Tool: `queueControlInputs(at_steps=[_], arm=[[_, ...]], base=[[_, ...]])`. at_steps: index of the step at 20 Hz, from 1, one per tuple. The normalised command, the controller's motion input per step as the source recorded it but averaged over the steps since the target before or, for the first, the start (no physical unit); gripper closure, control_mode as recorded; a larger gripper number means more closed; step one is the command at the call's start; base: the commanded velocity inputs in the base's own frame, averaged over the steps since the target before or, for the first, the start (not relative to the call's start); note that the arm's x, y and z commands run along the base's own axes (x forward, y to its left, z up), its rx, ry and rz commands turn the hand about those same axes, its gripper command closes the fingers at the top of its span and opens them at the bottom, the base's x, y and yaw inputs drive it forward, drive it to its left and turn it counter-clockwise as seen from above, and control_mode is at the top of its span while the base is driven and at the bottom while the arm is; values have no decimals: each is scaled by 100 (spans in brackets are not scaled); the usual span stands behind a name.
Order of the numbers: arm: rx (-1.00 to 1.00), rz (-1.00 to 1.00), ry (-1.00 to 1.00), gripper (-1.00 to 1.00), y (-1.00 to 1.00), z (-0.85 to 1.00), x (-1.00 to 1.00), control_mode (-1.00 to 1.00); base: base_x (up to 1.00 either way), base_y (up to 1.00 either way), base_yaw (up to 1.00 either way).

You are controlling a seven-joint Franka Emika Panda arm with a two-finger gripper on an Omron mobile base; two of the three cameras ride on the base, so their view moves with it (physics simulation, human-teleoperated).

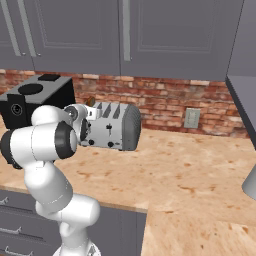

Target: Start the toaster. Once the lever pops up, take the bread to the plate on the dining counter.

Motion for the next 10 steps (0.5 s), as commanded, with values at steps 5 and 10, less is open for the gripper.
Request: queueControlInputs(at_steps=[5,10], arm=[[0,0,0,-100,0,0,0,-100],[0,0,0,-100,0,0,0,-100]], base=[[0,0,0],[0,0,0]])
